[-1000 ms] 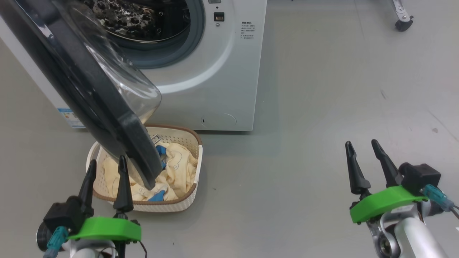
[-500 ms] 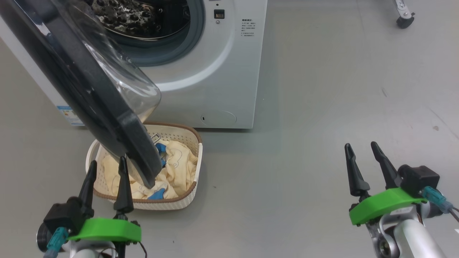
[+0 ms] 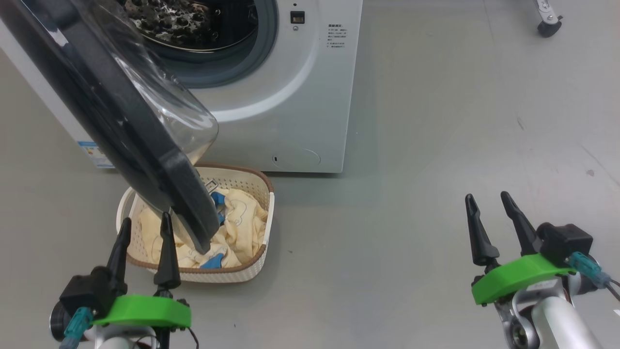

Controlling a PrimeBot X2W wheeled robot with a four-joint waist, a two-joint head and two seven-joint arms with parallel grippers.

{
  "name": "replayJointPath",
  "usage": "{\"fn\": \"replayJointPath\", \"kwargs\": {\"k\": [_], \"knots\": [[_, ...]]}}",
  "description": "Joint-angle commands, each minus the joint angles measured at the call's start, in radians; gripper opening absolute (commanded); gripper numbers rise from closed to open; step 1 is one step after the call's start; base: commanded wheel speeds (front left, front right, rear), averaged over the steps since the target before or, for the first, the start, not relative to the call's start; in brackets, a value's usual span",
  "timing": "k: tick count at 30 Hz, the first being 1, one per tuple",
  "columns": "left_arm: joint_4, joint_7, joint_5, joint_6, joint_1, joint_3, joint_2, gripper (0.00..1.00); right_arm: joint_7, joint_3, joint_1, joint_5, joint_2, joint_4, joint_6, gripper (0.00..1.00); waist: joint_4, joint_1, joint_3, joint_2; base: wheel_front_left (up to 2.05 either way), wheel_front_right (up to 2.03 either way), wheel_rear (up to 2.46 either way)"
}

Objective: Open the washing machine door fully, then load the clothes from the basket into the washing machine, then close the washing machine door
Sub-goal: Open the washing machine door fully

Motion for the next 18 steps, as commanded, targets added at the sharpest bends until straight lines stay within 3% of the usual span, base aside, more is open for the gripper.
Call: {"fn": "replayJointPath", "kwargs": {"k": [1,10,11,12,18], "knots": [[-0.027,-0.007,0.013,0.003,-0.026,0.032,0.017,1.00,-0.010,0.015,-0.032,-0.010,-0.003,-0.026,0.000,1.00,0.000,0.0000,-0.001,0.0000,0.00,0.00,0.00],[-0.027,-0.007,0.015,0.003,-0.027,0.036,0.017,1.00,-0.010,0.011,-0.034,-0.014,-0.001,-0.025,0.000,1.00,0.001,0.0000,0.005,0.0000,0.00,0.00,0.00],[-0.027,-0.007,0.014,0.002,-0.027,0.036,0.017,0.57,-0.010,0.010,-0.034,-0.015,0.000,-0.025,0.000,1.00,0.001,0.0000,0.005,0.0000,0.00,0.00,0.00],[-0.026,-0.007,0.014,0.002,-0.027,0.036,0.017,0.02,-0.010,0.010,-0.034,-0.016,0.000,-0.024,0.000,1.00,0.000,0.0000,0.005,0.0000,0.00,0.00,0.00],[-0.024,-0.007,0.014,-0.003,-0.027,0.038,0.017,0.00,-0.010,0.008,-0.035,-0.017,0.003,-0.021,0.000,1.00,-0.001,0.0000,0.004,0.0000,0.00,0.00,0.00]]}}
